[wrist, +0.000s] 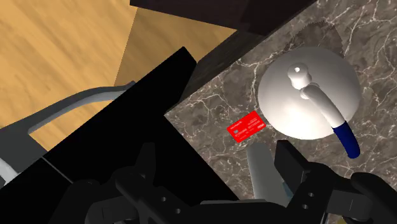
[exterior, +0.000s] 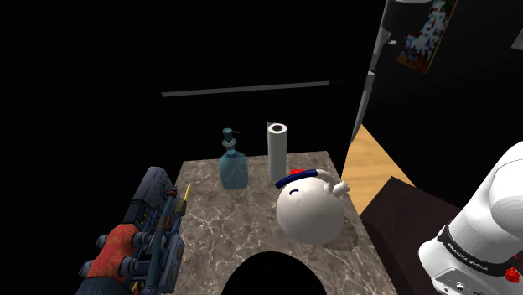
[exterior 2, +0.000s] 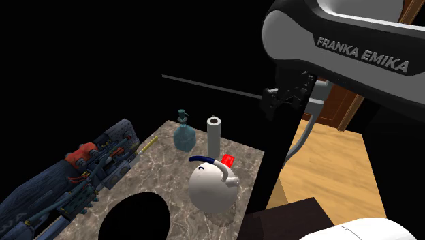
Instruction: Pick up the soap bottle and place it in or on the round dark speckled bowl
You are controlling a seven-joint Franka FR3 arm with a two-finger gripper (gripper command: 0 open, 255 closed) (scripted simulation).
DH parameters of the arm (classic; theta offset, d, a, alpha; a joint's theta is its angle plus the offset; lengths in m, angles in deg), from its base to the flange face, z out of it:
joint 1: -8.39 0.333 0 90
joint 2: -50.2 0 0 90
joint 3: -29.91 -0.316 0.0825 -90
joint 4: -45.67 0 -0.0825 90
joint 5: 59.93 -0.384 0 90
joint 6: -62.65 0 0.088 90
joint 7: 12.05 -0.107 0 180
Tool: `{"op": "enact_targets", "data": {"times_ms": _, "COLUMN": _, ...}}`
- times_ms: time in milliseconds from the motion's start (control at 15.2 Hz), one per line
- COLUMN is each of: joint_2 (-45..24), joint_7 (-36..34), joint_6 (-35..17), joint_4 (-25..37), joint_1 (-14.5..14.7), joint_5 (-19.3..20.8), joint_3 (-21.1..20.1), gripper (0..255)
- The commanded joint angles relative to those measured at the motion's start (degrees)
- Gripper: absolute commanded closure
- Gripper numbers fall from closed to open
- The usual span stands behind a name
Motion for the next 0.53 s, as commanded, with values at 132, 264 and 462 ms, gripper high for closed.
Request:
{"op": "enact_targets", "data": {"times_ms": 132, "joint_2": -3.0, "joint_7": -2.0, "joint_6": -2.3, "joint_4": 0.6, "joint_1": 0.4, "joint_5": -1.1, "joint_3": -1.6, "gripper": 0}}
{"op": "enact_targets", "data": {"times_ms": 264, "joint_2": -6.2, "joint_7": -3.9, "joint_6": -4.5, "joint_4": 1.5, "joint_1": 0.8, "joint_5": -2.0, "joint_3": -3.2, "gripper": 0}}
{"op": "enact_targets", "data": {"times_ms": 462, "joint_2": -11.2, "joint_7": -6.7, "joint_6": -7.6, "joint_4": 3.3, "joint_1": 1.2, "joint_5": -3.1, "joint_3": -5.6, "gripper": 0}}
